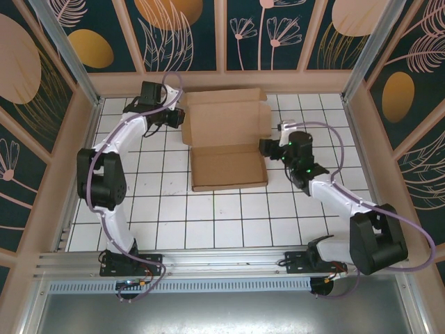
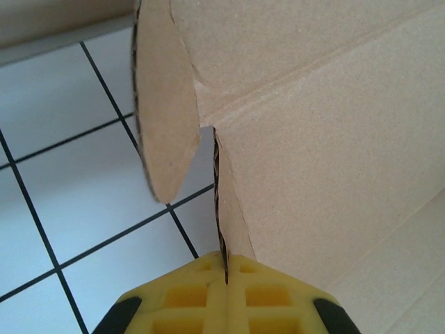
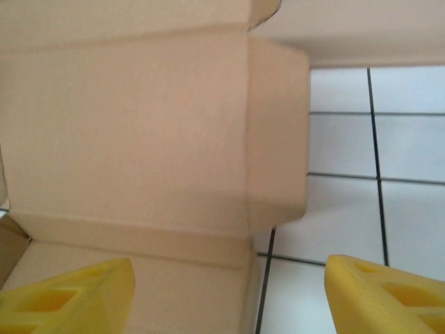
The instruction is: Fold the paper box
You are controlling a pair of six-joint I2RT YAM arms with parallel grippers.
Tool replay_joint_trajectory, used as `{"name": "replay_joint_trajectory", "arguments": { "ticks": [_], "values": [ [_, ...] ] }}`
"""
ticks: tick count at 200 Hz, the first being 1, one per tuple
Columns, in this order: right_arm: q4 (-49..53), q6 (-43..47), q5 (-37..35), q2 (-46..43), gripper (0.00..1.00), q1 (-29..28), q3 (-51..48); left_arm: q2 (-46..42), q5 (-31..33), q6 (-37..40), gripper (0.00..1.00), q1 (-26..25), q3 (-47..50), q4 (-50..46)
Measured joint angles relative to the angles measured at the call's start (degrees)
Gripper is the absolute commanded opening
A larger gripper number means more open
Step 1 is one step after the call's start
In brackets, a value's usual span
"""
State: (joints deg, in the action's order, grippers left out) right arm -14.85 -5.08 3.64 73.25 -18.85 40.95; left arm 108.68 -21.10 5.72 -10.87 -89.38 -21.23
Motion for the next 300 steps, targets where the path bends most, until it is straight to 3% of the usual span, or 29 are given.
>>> {"name": "replay_joint_trajectory", "arguments": {
  "ticks": [50, 141, 161, 202, 225, 241, 266, 300],
  "values": [
    [12.26, 9.92, 8.41, 3.48, 0.74, 4.50, 14.51, -5.84, -0.83, 2.60, 0.00, 0.00, 8.68, 10.16],
    [41.07, 26.01, 15.67, 23.74, 0.73, 6.56, 43.34, -14.88, -2.80, 6.82, 0.00, -0.07, 22.16, 20.06],
    [46.49, 29.09, 17.20, 27.30, 0.66, 6.67, 49.18, -15.74, -3.80, 7.65, 0.00, -0.07, 23.34, 21.81],
    [54.45, 33.00, 19.04, 33.57, 0.32, 7.37, 56.89, -16.17, -4.22, 8.72, 0.00, -0.07, 24.90, 23.19],
    [57.53, 34.99, 19.89, 34.73, 0.16, 8.39, 57.66, -16.17, -4.22, 9.14, 0.00, -0.07, 24.92, 23.19],
    [59.14, 35.80, 21.03, 34.80, 0.00, 8.85, 57.72, -16.17, -4.66, 9.31, 0.00, -0.17, 24.92, 23.19],
    [60.41, 37.22, 22.10, 34.80, 0.00, 8.92, 58.34, -16.17, -4.94, 9.49, 0.00, -0.37, 24.92, 23.10],
    [60.70, 38.23, 22.60, 34.77, 0.00, 8.92, 58.34, -16.17, -5.18, 9.88, 0.37, -0.37, 24.87, 22.99]
  ]
}}
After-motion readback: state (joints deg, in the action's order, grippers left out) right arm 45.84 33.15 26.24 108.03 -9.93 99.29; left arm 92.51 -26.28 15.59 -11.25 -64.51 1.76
